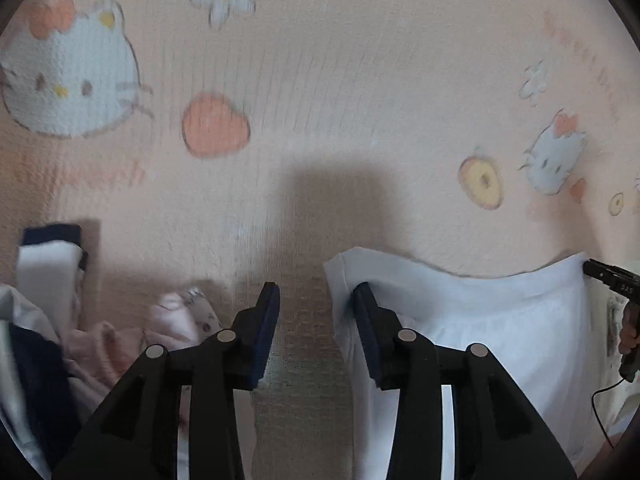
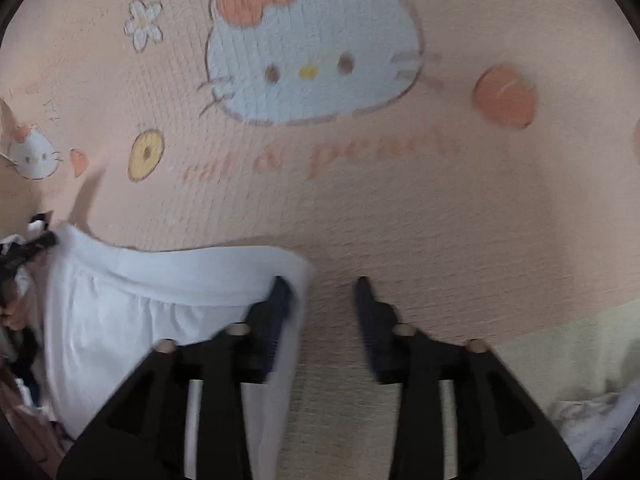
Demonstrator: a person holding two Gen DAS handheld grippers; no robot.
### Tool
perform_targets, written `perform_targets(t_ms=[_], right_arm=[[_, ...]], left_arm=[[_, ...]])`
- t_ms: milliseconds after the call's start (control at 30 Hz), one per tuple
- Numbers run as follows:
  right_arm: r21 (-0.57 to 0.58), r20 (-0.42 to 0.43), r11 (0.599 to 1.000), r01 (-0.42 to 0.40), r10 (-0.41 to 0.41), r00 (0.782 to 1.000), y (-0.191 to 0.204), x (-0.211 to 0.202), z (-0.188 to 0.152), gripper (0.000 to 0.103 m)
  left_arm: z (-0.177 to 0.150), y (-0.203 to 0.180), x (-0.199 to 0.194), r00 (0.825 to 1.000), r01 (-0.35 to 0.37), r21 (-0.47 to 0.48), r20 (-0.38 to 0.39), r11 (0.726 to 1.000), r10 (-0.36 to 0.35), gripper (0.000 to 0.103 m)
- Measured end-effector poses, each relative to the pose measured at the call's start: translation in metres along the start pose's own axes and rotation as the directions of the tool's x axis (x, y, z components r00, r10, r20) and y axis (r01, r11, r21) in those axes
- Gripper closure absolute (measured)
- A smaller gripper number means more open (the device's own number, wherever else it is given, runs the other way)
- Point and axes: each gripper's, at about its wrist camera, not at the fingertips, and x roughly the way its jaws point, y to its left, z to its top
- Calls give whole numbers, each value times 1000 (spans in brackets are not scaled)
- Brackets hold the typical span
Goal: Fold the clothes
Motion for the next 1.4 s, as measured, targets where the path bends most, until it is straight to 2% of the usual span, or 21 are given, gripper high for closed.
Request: perform_targets(t_ms=[67,133,233,267,300,333,400,500,533,600,633,767,800,867,900,967,1033,1067,1133,1233,1400], right_arm=[[-48,63,998,43,-39,997,17,-16,-5,60],[-112,111,990,82,-70,991,40,-28,-10,56],[-172,157,967,187,-160,975,64,-30,-14,51],[-164,127,959,231,-212,969,57,-24,-10,52],[-138,83,960,244,-235,969,49,-19,-7,56],[-118,49,963,244,-240,970,41,-17,-5,61],[-124,77,985,120,-111,991,41,-39,-15,63],[-231,115,971,69,-43,992,67,-56,-31,60],[-237,84,971,43,-24,996,73,-52,-34,60],[-230,8,973,13,-12,1000,74,-38,-41,61],[-211,8,977,27,-26,1000,67,-37,-40,61],[-134,8,988,83,-82,997,41,-35,-37,61],[-115,10,989,94,-94,996,35,-36,-36,53],[-95,52,994,58,-53,997,37,-54,-36,53],[-128,48,991,26,-20,999,48,-56,-41,53],[-198,33,980,-27,34,999,72,-60,-51,53],[-310,-7,950,30,-34,999,98,-45,-66,53],[-352,-19,934,52,-63,998,108,-38,-73,54],[-289,11,957,41,-40,999,102,-39,-74,52],[-198,-2,980,14,-15,1000,88,-62,-71,52],[-123,-39,992,-13,9,999,83,-110,-79,51]], left_arm=[[-6,-18,-7,999,-43,103,25,994,41,62],[-8,-32,-7,992,-126,165,49,978,119,62],[3,-15,12,981,-185,87,-47,979,190,62],[7,-7,19,975,-200,53,-87,978,204,64],[8,-5,20,978,-180,36,-103,983,182,65],[4,-10,11,990,-109,42,-87,993,112,65],[-6,-26,-6,998,15,82,-60,997,-10,65],[-32,-57,-4,994,86,176,-88,981,-72,65],[-38,-61,3,992,89,197,-104,976,-69,65],[-44,-64,22,991,31,251,-133,967,3,65],[-44,-62,27,991,23,261,-136,965,13,63],[-20,-28,17,994,-17,139,-106,990,32,63],[-16,-25,12,996,-3,117,-90,993,14,67],[-13,-35,-2,994,95,113,-66,989,-88,66],[-17,-47,-4,990,132,147,-67,980,-123,65],[-24,-71,5,986,151,208,-95,966,-134,65],[-27,-83,24,987,119,236,-133,964,-89,65],[-27,-81,27,991,91,233,-119,968,-64,65],[-25,-76,31,995,38,212,-97,977,-18,65],[-15,-57,24,996,22,120,-92,993,-11,65],[-33,-80,-36,993,100,116,-70,988,-92,65]])
